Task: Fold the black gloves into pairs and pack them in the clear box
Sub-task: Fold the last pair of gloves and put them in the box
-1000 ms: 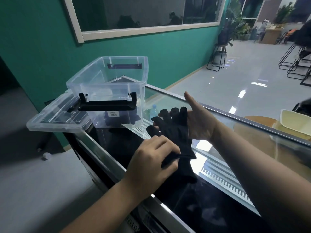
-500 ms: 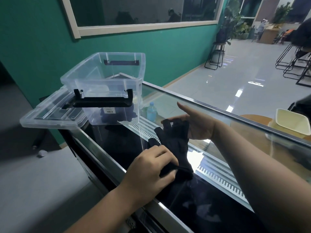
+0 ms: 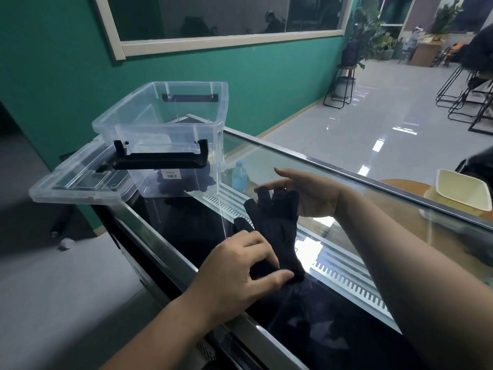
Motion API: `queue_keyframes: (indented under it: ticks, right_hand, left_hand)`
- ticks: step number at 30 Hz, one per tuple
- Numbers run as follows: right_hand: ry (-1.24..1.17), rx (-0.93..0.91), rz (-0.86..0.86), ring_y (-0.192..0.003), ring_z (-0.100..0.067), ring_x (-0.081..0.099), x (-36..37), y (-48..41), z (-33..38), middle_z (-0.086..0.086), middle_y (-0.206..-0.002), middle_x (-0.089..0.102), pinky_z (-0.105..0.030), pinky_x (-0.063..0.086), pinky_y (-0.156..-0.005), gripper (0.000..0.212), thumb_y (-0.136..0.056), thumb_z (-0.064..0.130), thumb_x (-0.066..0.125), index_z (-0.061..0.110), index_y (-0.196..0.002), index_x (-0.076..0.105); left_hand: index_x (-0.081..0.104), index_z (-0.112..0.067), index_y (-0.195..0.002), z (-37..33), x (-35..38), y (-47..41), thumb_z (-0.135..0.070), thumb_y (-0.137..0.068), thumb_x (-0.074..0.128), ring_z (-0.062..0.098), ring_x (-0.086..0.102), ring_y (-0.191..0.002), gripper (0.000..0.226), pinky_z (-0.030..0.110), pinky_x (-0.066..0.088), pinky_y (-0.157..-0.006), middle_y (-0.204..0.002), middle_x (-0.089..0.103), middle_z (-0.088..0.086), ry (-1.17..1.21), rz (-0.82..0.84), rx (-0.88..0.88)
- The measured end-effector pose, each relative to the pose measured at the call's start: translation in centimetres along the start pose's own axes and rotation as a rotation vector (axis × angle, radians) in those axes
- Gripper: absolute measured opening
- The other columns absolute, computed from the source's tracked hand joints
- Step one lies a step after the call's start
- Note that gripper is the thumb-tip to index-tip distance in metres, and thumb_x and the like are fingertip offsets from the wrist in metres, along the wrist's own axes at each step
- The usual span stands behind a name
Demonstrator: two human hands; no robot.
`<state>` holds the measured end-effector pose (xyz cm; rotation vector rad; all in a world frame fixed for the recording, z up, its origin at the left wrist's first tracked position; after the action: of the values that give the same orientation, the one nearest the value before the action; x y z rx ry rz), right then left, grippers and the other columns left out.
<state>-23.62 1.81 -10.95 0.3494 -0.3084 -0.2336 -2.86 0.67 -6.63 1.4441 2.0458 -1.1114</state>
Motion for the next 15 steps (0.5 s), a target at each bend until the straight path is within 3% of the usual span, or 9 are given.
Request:
queue_keyframes:
  ticks: [3, 7, 9, 11, 13, 15]
  right_hand:
    - [0.036, 0.019, -0.015, -0.126, -0.041, 0.048, -1.0, 0.4, 0.4, -0.026, -0.138, 0.049, -0.048, 0.043, -0.114, 0.071, -0.102, 0.054, 0.065, 0.003, -0.151, 0.057]
    - [0.085, 0.054, -0.065, -0.103, -0.032, 0.067, -2.0, 1.3, 1.1, -0.024, -0.125, 0.065, -0.040, 0.062, -0.093, 0.058, -0.103, 0.044, 0.067, 0.004, -0.145, 0.063]
    - [0.150, 0.028, -0.118, -0.106, -0.038, 0.067, -2.1, 1.8, 1.9, -0.031, -0.127, 0.067, -0.040, 0.062, -0.092, 0.054, -0.103, 0.039, 0.067, 0.003, -0.143, 0.064]
    - [0.236, -0.043, -0.211, -0.116, -0.041, 0.063, -2.2, 2.4, 3.0, -0.035, -0.131, 0.068, -0.046, 0.056, -0.103, 0.046, -0.106, 0.031, 0.064, 0.002, -0.141, 0.063]
    - [0.344, -0.125, -0.303, -0.115, -0.037, 0.067, -2.4, 3.2, 4.1, -0.027, -0.125, 0.076, -0.045, 0.055, -0.106, 0.037, -0.108, 0.025, 0.061, 0.002, -0.138, 0.064]
    - [0.494, -0.206, -0.389, -0.111, -0.033, 0.075, -2.8, 4.5, 5.1, -0.019, -0.118, 0.080, -0.037, 0.062, -0.098, 0.032, -0.108, 0.021, 0.063, 0.003, -0.134, 0.067]
  left_hand:
    - [0.074, -0.030, -0.092, 0.1, 0.1, -0.2, -0.053, -0.104, 0.064, 0.011, 0.066, -0.101, 0.028, 0.034, 0.054, -0.087, -0.098, 0.067, -0.016, -0.004, -0.008, 0.004]
    - [0.075, -0.036, -0.107, -0.2, 0.3, -0.3, -0.039, -0.101, 0.071, 0.005, 0.062, -0.103, 0.008, 0.032, 0.053, -0.093, -0.104, 0.066, -0.018, -0.067, 0.013, 0.027]
    - [0.076, -0.038, -0.114, -0.2, 0.4, -0.3, -0.037, -0.100, 0.072, 0.001, 0.060, -0.104, 0.014, 0.031, 0.052, -0.095, -0.107, 0.065, -0.021, -0.079, 0.017, 0.035]
    - [0.077, -0.039, -0.119, -0.2, 0.4, -0.3, -0.039, -0.101, 0.070, 0.001, 0.060, -0.105, 0.019, 0.031, 0.053, -0.095, -0.108, 0.063, -0.022, -0.082, 0.023, 0.036]
    - [0.077, -0.040, -0.123, -0.3, 0.5, -0.3, -0.040, -0.101, 0.067, 0.002, 0.059, -0.104, 0.024, 0.030, 0.053, -0.095, -0.108, 0.061, -0.022, -0.086, 0.028, 0.038]
    - [0.077, -0.040, -0.124, -0.3, 0.6, -0.3, -0.040, -0.102, 0.065, 0.002, 0.058, -0.104, 0.026, 0.030, 0.054, -0.094, -0.108, 0.060, -0.022, -0.098, 0.034, 0.045]
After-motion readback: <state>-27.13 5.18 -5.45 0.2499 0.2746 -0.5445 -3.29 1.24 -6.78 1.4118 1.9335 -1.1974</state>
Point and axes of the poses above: each hand's wrist, its own y-axis away from the middle knuckle, its own x-axis out of the palm, z = x × y, the point moved 10 cm from there along -y, towards the middle knuckle
